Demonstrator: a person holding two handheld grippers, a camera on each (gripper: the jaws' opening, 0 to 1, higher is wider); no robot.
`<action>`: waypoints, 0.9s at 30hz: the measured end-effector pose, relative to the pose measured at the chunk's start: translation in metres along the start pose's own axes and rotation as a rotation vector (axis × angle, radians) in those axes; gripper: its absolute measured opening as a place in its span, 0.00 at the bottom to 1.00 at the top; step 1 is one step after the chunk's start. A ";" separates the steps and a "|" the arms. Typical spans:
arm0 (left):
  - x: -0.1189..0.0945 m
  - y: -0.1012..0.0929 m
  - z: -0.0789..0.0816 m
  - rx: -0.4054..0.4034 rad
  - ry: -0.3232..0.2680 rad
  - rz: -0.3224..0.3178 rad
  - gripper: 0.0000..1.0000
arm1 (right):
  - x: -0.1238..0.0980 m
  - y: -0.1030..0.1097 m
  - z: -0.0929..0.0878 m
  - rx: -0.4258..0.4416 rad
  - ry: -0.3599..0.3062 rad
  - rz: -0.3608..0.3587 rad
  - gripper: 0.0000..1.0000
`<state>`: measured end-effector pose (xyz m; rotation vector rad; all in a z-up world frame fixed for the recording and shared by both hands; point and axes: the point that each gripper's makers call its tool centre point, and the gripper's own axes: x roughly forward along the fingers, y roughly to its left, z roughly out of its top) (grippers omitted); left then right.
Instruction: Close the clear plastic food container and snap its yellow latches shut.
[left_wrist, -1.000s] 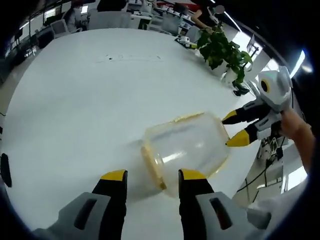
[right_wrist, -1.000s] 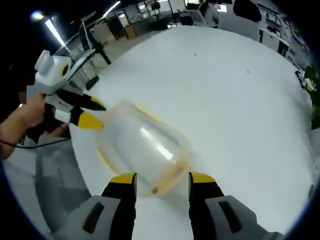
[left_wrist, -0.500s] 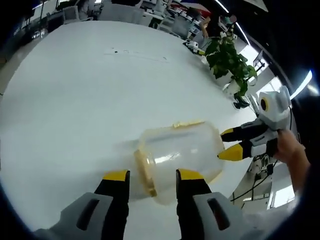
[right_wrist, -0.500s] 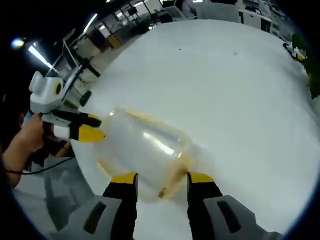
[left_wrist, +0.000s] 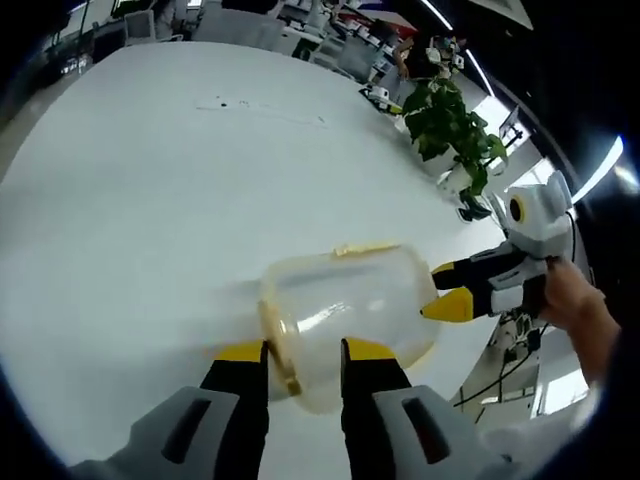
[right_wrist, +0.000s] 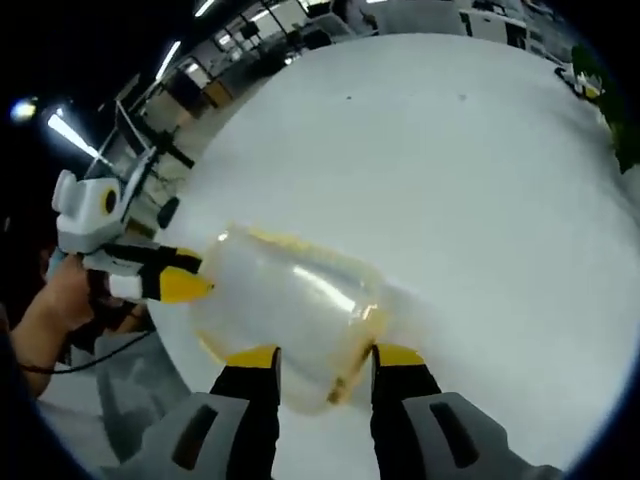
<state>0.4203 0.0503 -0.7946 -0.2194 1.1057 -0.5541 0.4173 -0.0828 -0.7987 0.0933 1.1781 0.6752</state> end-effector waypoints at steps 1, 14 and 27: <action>0.003 0.002 0.002 -0.013 -0.014 -0.004 0.24 | -0.002 -0.002 0.000 0.017 0.000 0.005 0.33; 0.002 0.002 0.001 -0.014 0.003 -0.012 0.27 | 0.000 -0.003 0.002 0.050 -0.021 0.009 0.35; -0.002 0.005 -0.005 0.026 0.030 -0.028 0.37 | -0.004 -0.006 -0.003 -0.028 0.002 -0.004 0.41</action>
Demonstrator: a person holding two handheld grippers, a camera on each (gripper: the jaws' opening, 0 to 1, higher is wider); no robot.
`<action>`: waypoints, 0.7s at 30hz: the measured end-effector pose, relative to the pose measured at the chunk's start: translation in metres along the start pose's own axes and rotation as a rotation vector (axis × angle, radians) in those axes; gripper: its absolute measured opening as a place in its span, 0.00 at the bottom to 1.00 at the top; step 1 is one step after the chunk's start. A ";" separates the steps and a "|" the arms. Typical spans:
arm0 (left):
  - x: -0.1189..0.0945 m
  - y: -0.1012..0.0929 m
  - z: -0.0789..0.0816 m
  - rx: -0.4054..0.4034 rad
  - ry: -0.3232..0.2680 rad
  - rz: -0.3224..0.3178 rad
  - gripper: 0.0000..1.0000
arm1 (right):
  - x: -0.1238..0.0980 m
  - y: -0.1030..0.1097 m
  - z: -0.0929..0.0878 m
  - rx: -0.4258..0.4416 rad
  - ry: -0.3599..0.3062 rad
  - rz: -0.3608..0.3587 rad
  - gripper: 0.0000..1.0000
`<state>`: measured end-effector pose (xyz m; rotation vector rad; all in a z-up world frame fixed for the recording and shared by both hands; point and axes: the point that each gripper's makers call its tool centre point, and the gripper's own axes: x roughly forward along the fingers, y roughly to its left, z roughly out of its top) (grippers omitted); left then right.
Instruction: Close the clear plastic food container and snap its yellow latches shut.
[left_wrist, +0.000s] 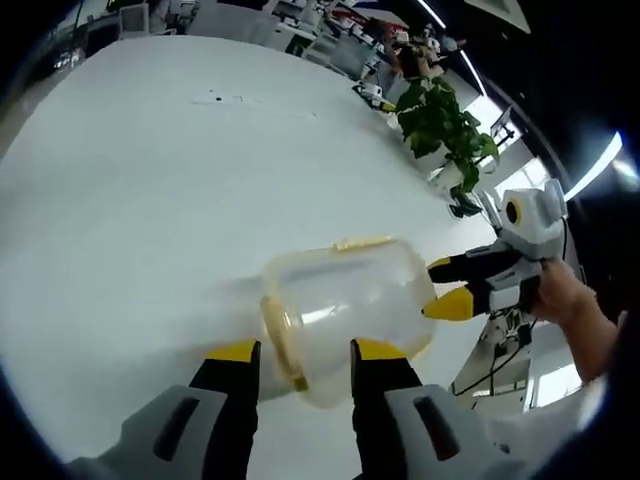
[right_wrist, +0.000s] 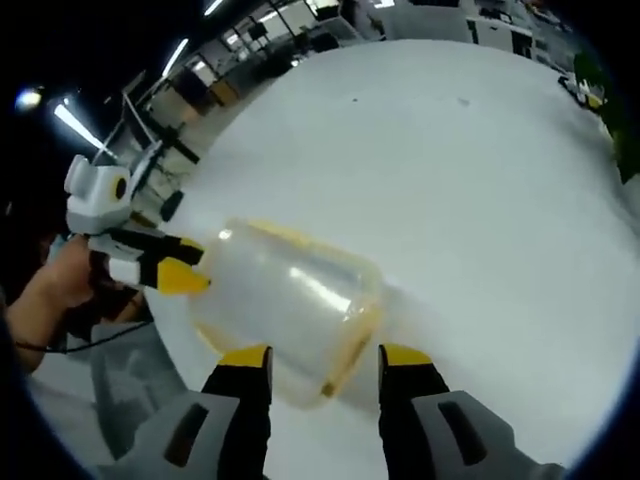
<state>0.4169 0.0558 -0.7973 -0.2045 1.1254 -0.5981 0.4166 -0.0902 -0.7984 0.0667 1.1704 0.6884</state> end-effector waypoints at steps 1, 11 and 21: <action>0.000 -0.001 0.000 0.031 0.001 -0.002 0.37 | -0.001 -0.001 0.000 -0.019 0.004 -0.005 0.41; -0.006 -0.001 0.003 0.169 0.035 0.011 0.38 | -0.003 0.000 -0.003 -0.173 0.074 0.006 0.43; -0.010 -0.005 0.003 0.363 0.099 0.021 0.39 | -0.007 0.000 -0.002 -0.355 0.132 -0.008 0.42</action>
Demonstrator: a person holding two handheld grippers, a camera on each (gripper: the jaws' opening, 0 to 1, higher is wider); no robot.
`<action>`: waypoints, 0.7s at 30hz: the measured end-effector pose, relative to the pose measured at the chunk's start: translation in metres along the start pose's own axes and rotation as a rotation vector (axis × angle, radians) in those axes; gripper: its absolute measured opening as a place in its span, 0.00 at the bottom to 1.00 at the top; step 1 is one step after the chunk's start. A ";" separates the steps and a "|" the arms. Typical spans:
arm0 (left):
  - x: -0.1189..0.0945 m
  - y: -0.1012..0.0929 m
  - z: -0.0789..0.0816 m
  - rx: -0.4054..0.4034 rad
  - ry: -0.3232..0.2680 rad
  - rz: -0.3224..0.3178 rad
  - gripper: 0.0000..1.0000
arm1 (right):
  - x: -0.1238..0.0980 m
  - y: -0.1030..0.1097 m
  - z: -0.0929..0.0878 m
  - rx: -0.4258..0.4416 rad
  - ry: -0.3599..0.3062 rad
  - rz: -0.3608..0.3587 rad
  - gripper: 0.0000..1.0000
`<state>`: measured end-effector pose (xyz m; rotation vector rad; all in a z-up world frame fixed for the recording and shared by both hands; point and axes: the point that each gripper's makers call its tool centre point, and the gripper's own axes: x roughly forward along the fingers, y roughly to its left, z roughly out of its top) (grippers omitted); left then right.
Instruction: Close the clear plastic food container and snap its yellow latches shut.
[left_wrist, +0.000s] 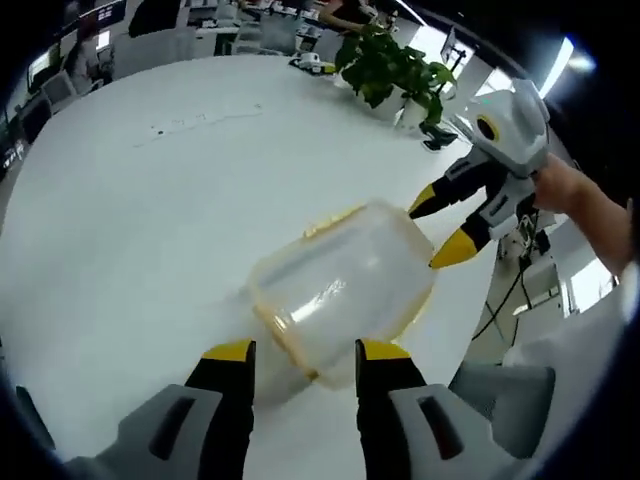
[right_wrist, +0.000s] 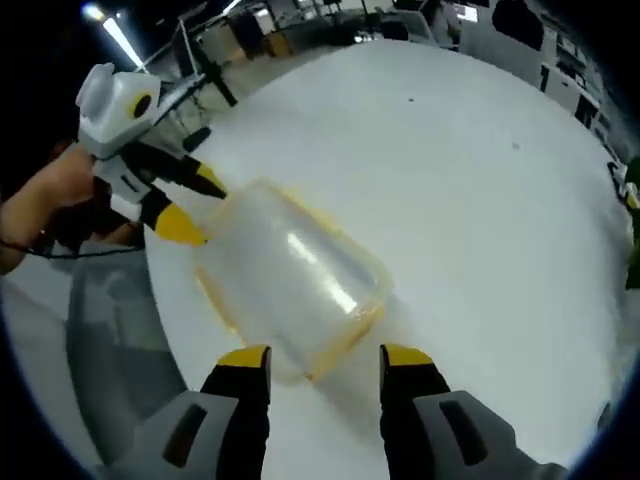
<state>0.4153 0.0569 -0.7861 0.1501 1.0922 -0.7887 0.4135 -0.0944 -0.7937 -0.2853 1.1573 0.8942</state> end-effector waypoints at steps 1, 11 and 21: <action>0.000 0.000 0.000 0.002 0.003 0.002 0.39 | 0.000 -0.001 0.000 -0.010 0.003 -0.002 0.42; -0.001 0.001 0.004 0.146 0.052 0.009 0.39 | -0.002 -0.001 -0.002 -0.113 0.052 0.000 0.42; -0.001 -0.003 0.002 0.314 0.111 -0.003 0.39 | -0.003 0.001 -0.001 -0.229 0.093 0.008 0.41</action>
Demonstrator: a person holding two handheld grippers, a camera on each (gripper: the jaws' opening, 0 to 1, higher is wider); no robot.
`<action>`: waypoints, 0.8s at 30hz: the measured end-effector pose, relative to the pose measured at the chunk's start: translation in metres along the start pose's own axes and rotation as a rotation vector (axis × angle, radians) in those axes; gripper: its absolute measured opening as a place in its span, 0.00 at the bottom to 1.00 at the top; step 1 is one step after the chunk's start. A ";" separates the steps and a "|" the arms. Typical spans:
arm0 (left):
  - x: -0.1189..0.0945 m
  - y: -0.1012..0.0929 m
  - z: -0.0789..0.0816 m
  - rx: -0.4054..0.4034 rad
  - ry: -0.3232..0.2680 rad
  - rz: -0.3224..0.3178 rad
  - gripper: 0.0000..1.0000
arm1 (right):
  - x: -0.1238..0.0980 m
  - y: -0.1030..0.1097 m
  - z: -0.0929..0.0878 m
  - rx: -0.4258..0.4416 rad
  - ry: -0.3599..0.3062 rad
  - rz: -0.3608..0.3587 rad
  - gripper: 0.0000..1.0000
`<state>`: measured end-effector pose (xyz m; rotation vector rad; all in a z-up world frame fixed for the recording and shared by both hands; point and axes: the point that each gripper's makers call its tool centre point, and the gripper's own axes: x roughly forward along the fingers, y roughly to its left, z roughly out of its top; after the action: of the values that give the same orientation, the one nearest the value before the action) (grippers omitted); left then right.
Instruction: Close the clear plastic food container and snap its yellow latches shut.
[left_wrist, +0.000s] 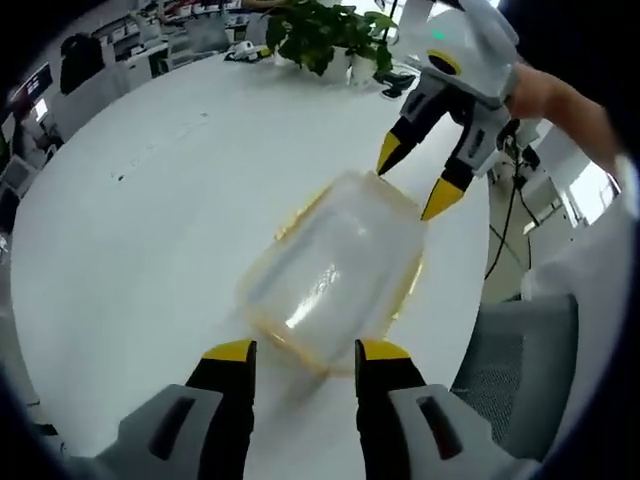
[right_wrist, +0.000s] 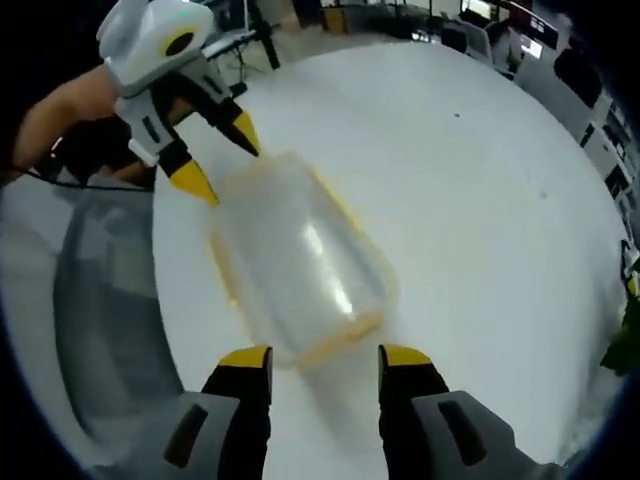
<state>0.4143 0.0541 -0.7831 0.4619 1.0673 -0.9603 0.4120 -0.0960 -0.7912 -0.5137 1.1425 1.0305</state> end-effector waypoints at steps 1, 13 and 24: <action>0.000 0.001 0.000 0.003 0.003 0.000 0.39 | 0.000 0.001 0.000 -0.012 0.004 0.004 0.41; 0.000 0.000 0.002 0.189 0.047 -0.013 0.38 | -0.002 0.002 0.002 -0.140 0.037 0.005 0.40; -0.003 0.001 0.010 0.319 0.055 0.012 0.36 | -0.006 -0.002 0.008 -0.222 0.041 -0.012 0.38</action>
<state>0.4199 0.0487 -0.7767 0.7590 0.9617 -1.1174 0.4175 -0.0925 -0.7832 -0.7198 1.0649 1.1473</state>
